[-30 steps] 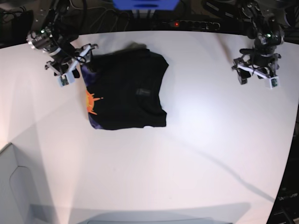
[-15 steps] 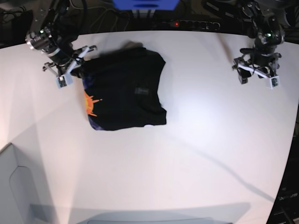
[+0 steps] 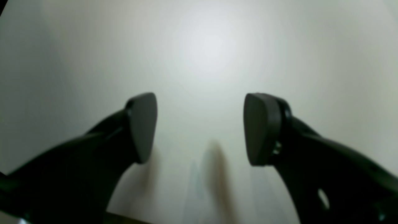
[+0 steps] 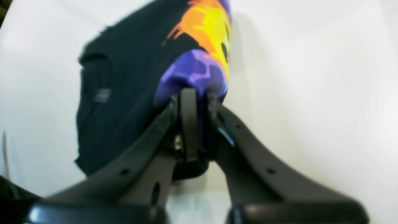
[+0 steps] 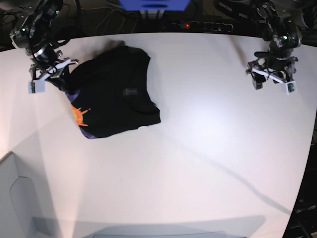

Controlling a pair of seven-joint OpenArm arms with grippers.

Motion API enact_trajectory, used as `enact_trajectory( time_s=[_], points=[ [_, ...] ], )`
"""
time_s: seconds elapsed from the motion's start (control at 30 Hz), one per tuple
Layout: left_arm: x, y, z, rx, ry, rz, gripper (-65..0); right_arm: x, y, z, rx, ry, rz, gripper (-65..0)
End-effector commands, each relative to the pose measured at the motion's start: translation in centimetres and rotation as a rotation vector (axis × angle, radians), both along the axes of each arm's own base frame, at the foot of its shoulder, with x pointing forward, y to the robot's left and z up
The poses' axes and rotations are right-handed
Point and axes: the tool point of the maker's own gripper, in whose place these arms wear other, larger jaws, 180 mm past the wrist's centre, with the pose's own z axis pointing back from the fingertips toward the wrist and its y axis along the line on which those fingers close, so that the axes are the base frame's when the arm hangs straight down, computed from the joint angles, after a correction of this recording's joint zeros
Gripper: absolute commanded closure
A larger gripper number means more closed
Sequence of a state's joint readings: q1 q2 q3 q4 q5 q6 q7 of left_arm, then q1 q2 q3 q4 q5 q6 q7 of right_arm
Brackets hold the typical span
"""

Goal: Fold the T-shirt properly

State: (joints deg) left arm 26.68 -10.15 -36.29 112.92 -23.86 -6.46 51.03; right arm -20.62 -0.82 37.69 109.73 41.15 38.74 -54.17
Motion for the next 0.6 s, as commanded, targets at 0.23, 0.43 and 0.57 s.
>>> enact_trajectory(
  time_s=[0.23, 0.43, 0.57],
  points=[
    [0.6, -2.6, -0.1, -0.069, -0.028, -0.042, -42.3, 0.4, -1.3, -1.4, 0.041, 0.004, -0.027, 0.0],
    [1.0, -11.3, -1.8, -0.309, -0.024, -0.181, -42.3, 0.9, -1.3, -1.2, 0.044, -0.006, -0.027, 0.0],
    [2.4, -17.7, -1.6, -0.418, -0.040, -0.298, -42.3, 1.1, -1.2, -1.2, 0.044, -0.008, -0.026, 0.0]
  ],
)
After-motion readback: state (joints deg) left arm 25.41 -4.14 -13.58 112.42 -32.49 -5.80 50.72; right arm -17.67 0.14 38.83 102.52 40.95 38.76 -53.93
